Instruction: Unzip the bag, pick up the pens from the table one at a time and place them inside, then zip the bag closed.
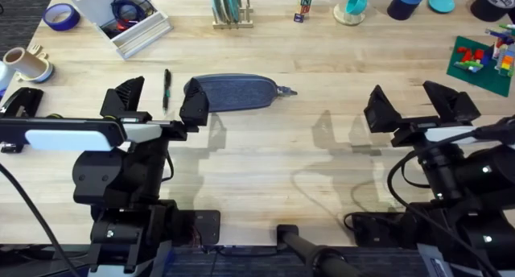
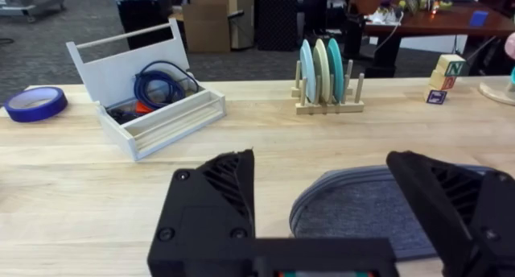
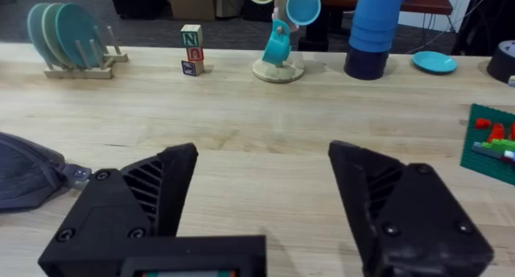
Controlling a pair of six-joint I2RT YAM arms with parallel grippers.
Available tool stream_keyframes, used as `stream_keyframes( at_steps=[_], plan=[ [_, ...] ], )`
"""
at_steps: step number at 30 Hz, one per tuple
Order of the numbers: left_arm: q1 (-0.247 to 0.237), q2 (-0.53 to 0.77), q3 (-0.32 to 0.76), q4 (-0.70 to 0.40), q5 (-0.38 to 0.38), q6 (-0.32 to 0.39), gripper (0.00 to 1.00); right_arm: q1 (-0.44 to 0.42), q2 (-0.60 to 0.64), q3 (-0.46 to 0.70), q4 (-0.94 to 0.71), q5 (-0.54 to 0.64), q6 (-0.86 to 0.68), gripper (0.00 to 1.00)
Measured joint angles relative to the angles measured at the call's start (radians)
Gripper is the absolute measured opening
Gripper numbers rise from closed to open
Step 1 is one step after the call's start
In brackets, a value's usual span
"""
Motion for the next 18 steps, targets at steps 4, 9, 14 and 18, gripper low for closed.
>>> stream_keyframes(
  at_steps=[4,9,14,18],
  plan=[
    [0.000,0.000,0.000,0.000,0.000,0.000,0.995,0.000,0.000,0.000,0.000,-0.003,0.000,0.995],
    [0.000,0.000,0.000,0.000,0.000,0.000,0.995,0.000,0.000,0.000,0.000,-0.005,0.000,0.996],
    [0.000,0.000,0.000,0.000,0.000,0.000,0.995,0.000,0.001,0.000,0.001,-0.005,0.000,0.996],
    [0.000,0.000,0.000,0.000,0.000,0.000,0.995,0.000,0.001,0.000,0.001,-0.007,0.000,0.996]
  ],
)
